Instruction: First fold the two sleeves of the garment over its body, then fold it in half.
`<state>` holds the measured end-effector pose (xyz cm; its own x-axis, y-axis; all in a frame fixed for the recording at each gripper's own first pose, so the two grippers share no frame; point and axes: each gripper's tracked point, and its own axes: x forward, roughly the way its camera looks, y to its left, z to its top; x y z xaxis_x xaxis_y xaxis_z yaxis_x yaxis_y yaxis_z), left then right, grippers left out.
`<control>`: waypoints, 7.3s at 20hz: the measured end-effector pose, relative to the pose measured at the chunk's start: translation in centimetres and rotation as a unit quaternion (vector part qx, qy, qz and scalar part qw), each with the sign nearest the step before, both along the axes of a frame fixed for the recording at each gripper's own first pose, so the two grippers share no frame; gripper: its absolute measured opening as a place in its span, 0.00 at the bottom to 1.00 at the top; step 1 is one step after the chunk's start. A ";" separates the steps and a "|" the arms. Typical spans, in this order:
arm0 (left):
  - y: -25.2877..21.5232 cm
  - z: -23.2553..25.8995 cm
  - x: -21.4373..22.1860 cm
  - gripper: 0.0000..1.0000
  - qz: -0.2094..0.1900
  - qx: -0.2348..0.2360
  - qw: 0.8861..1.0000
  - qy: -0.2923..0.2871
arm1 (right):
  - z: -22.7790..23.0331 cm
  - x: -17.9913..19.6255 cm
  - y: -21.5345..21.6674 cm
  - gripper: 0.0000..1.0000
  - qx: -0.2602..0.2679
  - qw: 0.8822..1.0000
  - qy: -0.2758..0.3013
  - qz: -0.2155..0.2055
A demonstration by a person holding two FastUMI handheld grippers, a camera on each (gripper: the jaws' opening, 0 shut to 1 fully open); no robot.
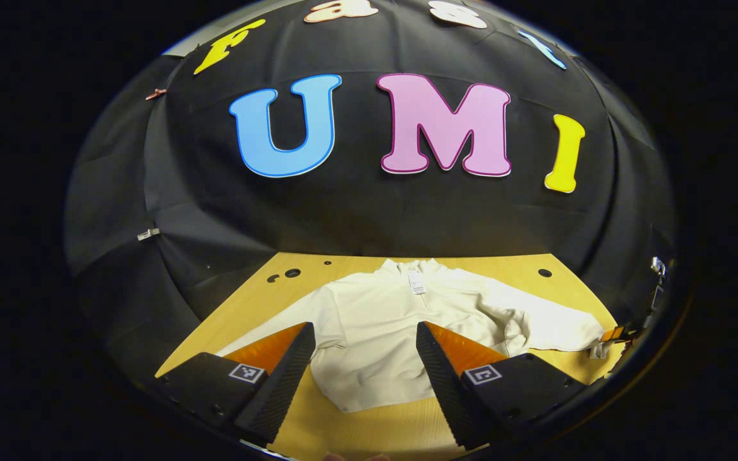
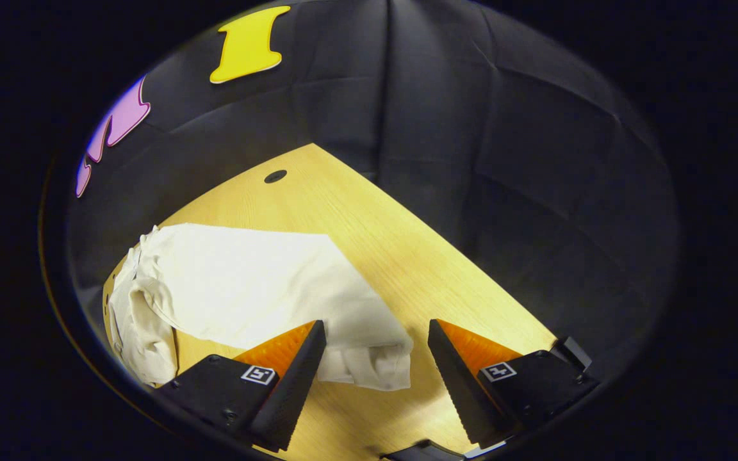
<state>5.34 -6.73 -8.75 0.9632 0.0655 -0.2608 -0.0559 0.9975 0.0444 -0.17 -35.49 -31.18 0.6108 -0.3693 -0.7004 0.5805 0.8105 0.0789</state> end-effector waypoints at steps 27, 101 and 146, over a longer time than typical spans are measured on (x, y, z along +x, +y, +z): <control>6.7 0.1 -2.7 0.97 0.064 -0.023 0.998 0.012 | 9.3 9.0 5.8 0.13 0.000 0.995 -0.064 0.078; 34.9 -22.9 -1.4 0.26 0.286 -0.090 0.940 0.163 | 14.0 12.0 28.3 0.98 -0.043 0.957 -0.083 0.276; -11.9 2.4 31.5 0.06 -0.119 -0.068 0.990 -0.009 | 9.3 11.0 11.8 0.99 0.004 0.985 -0.057 0.160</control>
<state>36.88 -18.64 -6.35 0.9516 -0.1991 -0.2343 0.1825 0.9790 -0.0909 10.88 -23.64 -21.90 0.7702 -0.1392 -0.6224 0.2813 0.9500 0.1356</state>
